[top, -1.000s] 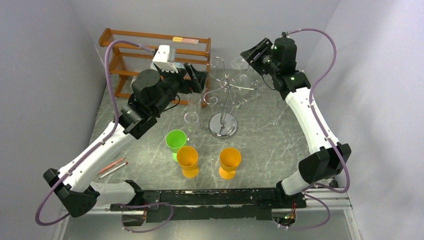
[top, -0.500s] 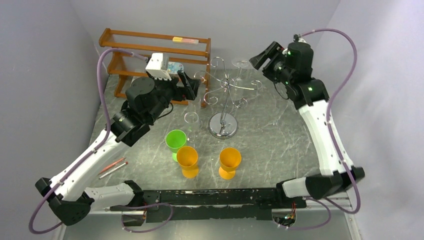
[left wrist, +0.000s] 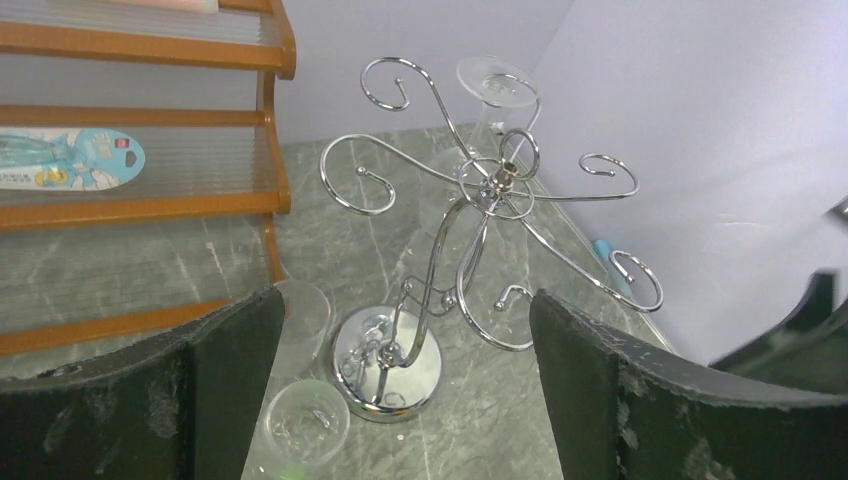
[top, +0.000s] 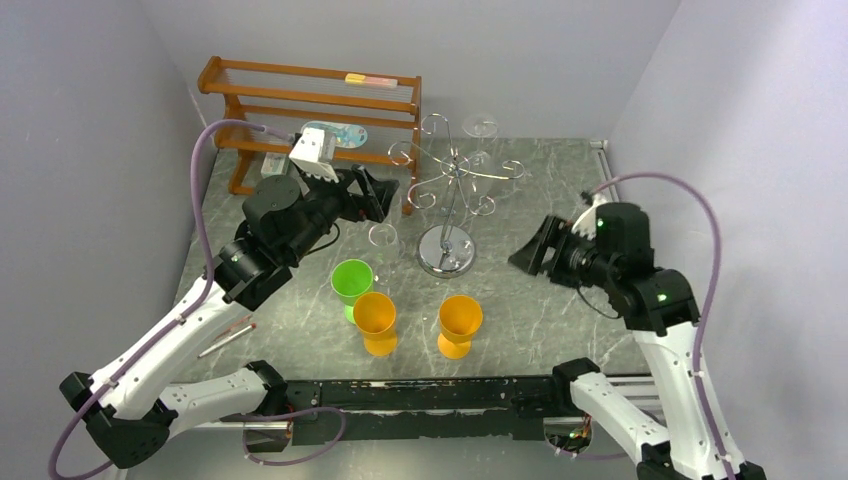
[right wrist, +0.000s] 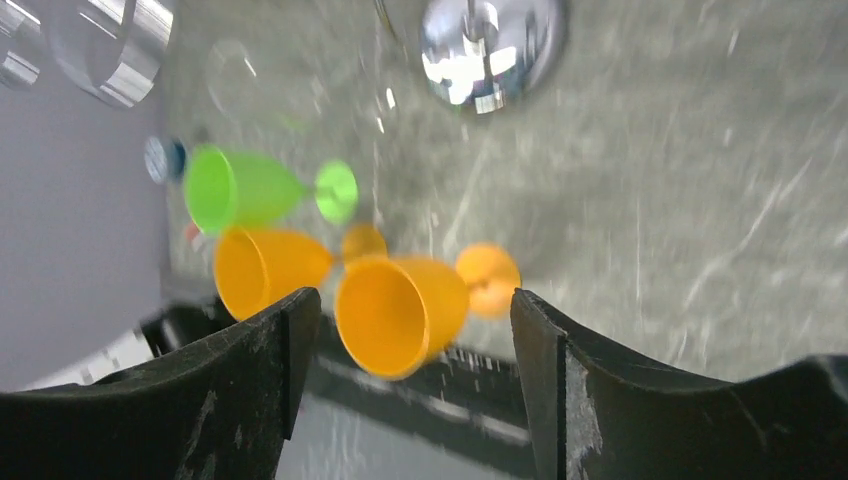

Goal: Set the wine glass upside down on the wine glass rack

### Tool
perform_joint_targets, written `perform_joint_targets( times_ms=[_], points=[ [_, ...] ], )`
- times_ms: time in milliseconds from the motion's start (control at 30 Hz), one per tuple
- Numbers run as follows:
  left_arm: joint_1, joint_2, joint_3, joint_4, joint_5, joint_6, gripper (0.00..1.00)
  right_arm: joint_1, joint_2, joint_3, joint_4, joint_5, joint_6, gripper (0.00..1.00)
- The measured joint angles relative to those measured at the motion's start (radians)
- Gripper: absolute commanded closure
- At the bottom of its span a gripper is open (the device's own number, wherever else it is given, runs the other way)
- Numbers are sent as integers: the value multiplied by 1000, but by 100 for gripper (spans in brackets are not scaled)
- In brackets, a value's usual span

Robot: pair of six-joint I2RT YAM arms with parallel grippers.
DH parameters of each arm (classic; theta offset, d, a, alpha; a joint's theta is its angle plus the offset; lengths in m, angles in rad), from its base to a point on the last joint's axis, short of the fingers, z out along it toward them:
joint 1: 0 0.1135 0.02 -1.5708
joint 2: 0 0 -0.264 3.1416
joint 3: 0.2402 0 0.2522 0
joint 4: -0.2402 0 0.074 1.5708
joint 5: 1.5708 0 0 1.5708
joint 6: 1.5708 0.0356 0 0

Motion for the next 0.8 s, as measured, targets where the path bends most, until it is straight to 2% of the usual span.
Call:
perform_joint_targets(
  times_ms=[233,333,567,667,800],
  points=[
    [0,-12,-20,-24,-7,-78,5,0,-56,-226,-104,-173,-16,28],
    [0,-32,-50,-42,-7,-117,6,0,-74,-290,-94,-201,-9,32],
    [0,-85,-112,-100,-17,-219,4,18,-51,-393,-25,-246,21,33],
    [0,-100,-122,-120,-19,-253,3,78,-31,-402,12,-245,38,33],
    [0,-109,-142,-132,-18,-288,3,259,10,-416,78,-195,101,37]
  ],
)
